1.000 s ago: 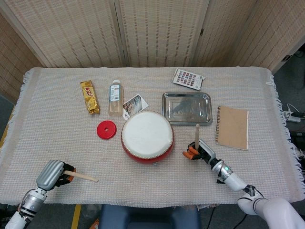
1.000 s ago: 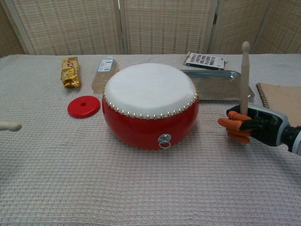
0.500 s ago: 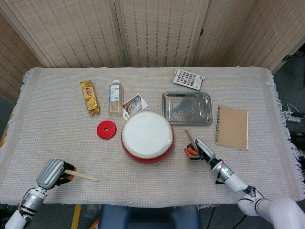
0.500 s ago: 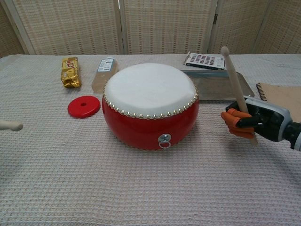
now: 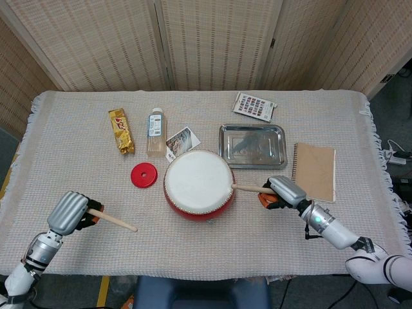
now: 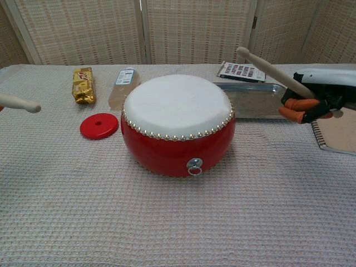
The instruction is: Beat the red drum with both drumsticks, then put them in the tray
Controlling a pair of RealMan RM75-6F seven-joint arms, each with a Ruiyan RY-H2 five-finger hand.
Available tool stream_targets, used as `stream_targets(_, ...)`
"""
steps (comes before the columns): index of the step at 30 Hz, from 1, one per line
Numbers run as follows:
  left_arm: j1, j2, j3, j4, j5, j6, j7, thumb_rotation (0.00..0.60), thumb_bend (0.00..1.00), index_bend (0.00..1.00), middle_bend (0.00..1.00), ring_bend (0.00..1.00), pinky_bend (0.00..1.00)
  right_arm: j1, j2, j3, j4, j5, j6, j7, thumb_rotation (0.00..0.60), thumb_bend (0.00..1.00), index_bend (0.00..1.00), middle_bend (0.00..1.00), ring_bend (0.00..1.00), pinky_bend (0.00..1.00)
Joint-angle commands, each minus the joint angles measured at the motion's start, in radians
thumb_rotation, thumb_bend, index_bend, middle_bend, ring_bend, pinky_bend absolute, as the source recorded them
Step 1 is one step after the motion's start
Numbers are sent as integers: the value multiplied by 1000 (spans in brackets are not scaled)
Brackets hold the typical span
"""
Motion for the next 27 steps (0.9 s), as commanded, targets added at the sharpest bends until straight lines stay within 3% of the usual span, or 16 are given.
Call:
stream_targets(1, -46, 22, -45, -37, -49, -57, 47, 600, 712, 1000, 1000, 993, 1000, 129, 173, 97, -164, 155, -215, -236, 600, 735, 1000, 1000, 1000, 1000)
stream_targets(9, -134, 33, -123, -129, -250, -236, 267, 600, 712, 1000, 1000, 996, 1000, 304, 169, 127, -131, 377, -497, -532, 600, 735, 1000, 1000, 1000, 1000)
stream_targets(14, -168, 23, -166, -185, -410, -285, 413, 600, 716, 1000, 1000, 997, 1000, 378, 148, 109, -116, 513, -546, -656, 600, 735, 1000, 1000, 1000, 1000)
stream_targets(21, -213, -29, -225, -222, -610, -270, 552, 600, 742, 1000, 1000, 997, 1000, 453, 136, 15, -101, 688, -527, -830, 600, 735, 1000, 1000, 1000, 1000)
stream_targets(27, -254, -78, -238, -235, -675, -235, 655, 600, 742, 1000, 1000, 997, 1000, 510, 92, -93, -85, 824, -500, -965, 600, 735, 1000, 1000, 1000, 1000)
